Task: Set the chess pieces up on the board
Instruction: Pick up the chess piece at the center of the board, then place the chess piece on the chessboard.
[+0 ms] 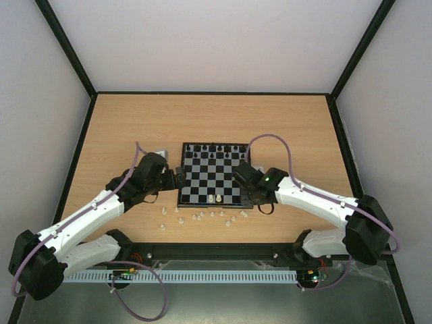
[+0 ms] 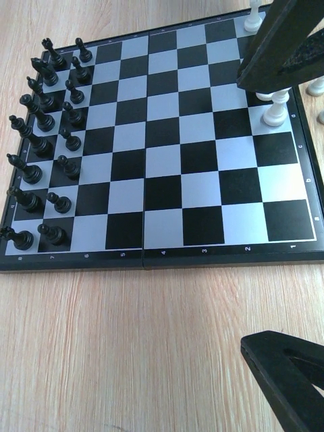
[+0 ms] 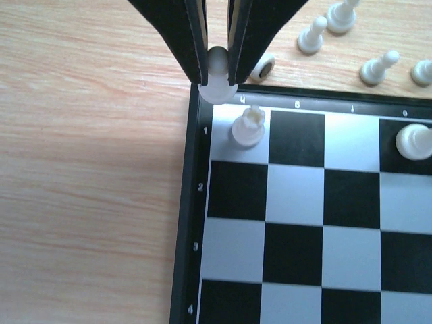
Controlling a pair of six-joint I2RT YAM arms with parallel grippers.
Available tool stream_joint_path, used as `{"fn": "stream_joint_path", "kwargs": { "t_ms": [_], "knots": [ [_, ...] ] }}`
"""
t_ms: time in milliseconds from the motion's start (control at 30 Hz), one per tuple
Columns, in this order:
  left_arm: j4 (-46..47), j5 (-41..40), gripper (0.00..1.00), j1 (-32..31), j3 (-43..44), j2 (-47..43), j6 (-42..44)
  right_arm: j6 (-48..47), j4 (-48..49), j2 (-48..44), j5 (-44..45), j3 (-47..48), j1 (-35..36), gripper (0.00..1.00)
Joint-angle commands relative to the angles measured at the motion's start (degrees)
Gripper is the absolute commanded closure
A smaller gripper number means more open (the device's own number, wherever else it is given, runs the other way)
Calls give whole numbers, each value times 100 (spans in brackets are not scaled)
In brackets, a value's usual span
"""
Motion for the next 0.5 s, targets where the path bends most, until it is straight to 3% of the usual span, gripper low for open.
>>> {"fn": "stream_joint_path", "kwargs": {
  "t_ms": [0, 467],
  "knots": [
    [104, 33, 0, -22, -85, -11, 35, -299, -294, 352, 207, 353, -228, 93],
    [72, -20, 1, -23, -93, -21, 33, -939, 125, 1367, -164, 823, -485, 93]
  ]
}}
